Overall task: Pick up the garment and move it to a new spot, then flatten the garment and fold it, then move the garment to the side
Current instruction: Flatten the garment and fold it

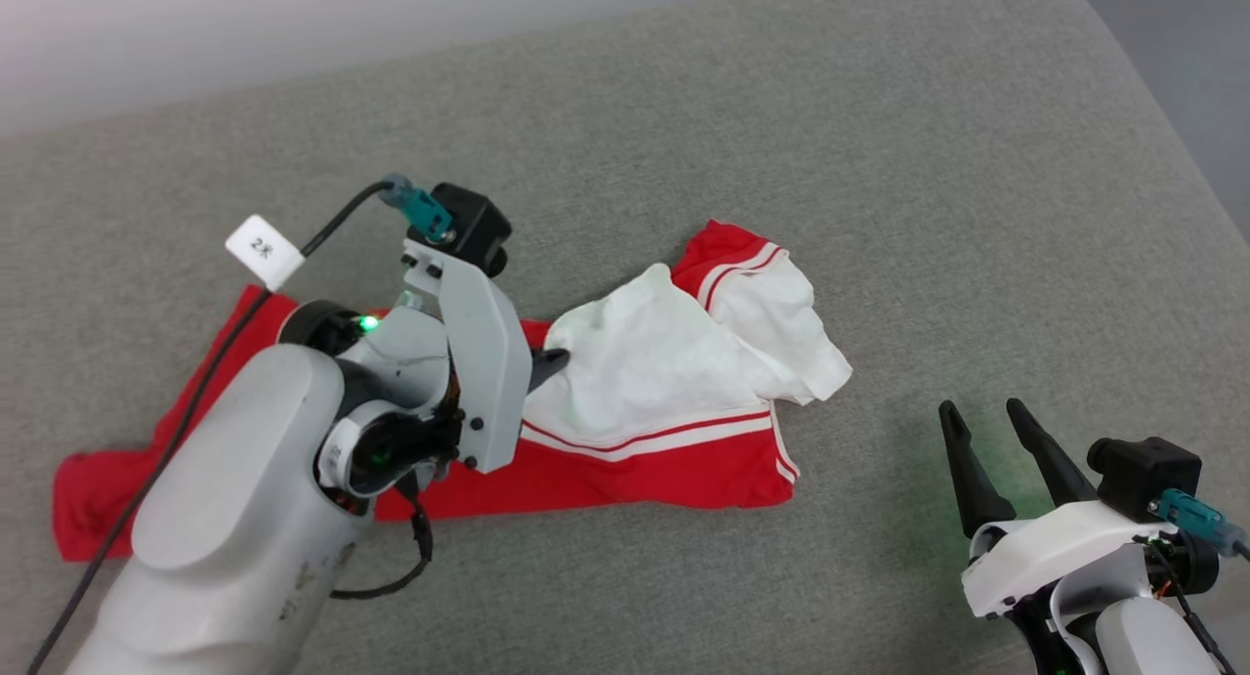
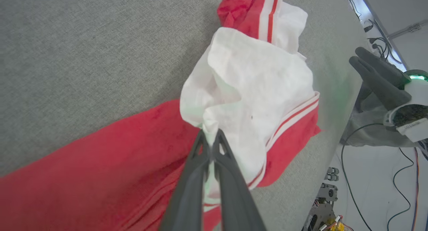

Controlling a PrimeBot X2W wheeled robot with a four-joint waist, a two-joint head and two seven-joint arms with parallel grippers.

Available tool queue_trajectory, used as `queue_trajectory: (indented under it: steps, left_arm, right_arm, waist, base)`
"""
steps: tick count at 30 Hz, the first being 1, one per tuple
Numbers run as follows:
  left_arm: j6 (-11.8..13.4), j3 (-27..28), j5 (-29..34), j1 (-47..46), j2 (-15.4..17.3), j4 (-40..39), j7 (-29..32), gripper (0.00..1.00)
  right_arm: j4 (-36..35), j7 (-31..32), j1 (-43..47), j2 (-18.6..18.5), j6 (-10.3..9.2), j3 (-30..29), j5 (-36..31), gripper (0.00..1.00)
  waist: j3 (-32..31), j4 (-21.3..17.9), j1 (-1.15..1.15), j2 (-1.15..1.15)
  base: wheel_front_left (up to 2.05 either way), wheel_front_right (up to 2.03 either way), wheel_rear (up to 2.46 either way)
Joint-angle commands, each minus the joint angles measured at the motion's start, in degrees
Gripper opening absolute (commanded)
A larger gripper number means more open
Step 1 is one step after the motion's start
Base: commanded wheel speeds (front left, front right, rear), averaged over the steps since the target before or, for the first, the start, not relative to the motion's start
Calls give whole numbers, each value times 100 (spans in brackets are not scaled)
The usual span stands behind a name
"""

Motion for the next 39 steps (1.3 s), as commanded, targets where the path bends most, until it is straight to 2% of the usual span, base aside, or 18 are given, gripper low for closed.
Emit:
queue_trajectory:
  steps: [1, 7, 13, 19, 26, 35, 39]
  left_arm:
    - [-40, 2, -82, 53, -15, -119, -1, 0]
    - [20, 85, -298, 138, 43, -594, 146, 0]
    - [191, 225, -586, 388, 218, -1327, 393, 0]
    - [326, 408, -891, 919, 573, -2249, 601, 0]
    - [642, 583, -1158, 1773, 939, -3077, 722, 0]
    - [928, 781, -1256, 2745, 1333, -3414, 659, 0]
    - [946, 917, -1127, 3033, 1534, -3291, 523, 0]
  right_arm:
    - [-4, 25, 46, -36, -6, -36, -10, 100]
    - [-78, 104, 124, -79, -6, -79, -52, 100]
    - [-164, 184, 159, -111, -6, -132, -103, 100]
    - [-257, 272, 235, -157, -6, -201, -149, 100]
    - [-376, 385, 296, -208, -6, -268, -190, 100]
    - [-522, 537, 396, -218, -6, -312, -233, 100]
    - [-609, 602, 391, -225, -6, -348, -263, 100]
  waist:
    - [-87, 103, 0, 0]
    - [-172, 272, 0, 0]
    - [-246, 472, 0, 0]
    - [-321, 720, 0, 0]
    - [-407, 1039, 0, 0]
    - [-488, 1313, 0, 0]
    - [-489, 1422, 0, 0]
  base:
    - [0, 0, 0]
    - [0, 0, 0]
    - [0, 0, 0]
    - [0, 0, 0]
    - [0, 0, 0]
    - [0, 0, 0]
    - [0, 0, 0]
